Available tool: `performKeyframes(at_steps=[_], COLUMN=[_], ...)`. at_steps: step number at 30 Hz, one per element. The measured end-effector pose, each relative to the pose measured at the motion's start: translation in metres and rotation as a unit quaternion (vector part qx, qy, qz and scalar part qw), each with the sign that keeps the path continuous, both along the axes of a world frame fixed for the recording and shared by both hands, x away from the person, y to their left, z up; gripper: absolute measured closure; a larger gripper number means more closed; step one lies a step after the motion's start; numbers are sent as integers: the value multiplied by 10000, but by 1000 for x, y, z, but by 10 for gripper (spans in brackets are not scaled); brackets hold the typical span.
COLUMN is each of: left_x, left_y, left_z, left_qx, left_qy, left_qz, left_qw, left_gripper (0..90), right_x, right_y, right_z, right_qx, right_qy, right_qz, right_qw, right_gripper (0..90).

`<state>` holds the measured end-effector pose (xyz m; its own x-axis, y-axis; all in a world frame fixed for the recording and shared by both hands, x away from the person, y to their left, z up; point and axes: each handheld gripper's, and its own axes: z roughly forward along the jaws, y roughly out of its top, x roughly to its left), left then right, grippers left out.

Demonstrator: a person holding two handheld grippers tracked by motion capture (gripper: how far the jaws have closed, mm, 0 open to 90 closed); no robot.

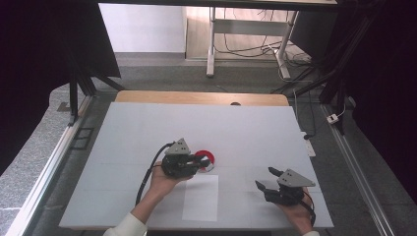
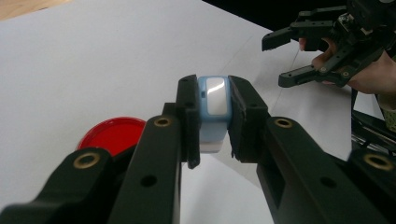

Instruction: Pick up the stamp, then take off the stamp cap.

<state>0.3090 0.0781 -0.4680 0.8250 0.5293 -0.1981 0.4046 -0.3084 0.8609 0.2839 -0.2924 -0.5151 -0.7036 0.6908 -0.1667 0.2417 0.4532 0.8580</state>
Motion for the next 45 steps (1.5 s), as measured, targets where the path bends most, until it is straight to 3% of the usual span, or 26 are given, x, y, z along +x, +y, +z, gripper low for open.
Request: performKeyframes(at_steps=[13, 24, 27, 40, 45], left_x=[1, 1, 1, 1, 1], left_y=[-8, -7, -6, -5, -5], left_z=[-5, -2, -2, -1, -1], left_qx=[31, -76, -85, -94, -107], left_qy=[-8, -33, -32, -37, -60], left_qz=[-167, -114, -108, -110, -54], left_qw=[9999, 9999, 9999, 9999, 9999], left_gripper=[751, 751, 750, 750, 750], right_x=[3, 1, 1, 0, 0], right_y=[0, 0, 4, 18, 28], right_z=[-1, 1, 3, 4, 5], right_qx=[-27, 8, 130, 160, 164], right_qy=[-11, -20, 5, 49, -74], right_qz=[-108, -74, -58, 109, 106], right_qw=[9999, 10000, 9999, 9998, 9998], right_gripper=[299, 299, 299, 300, 312])
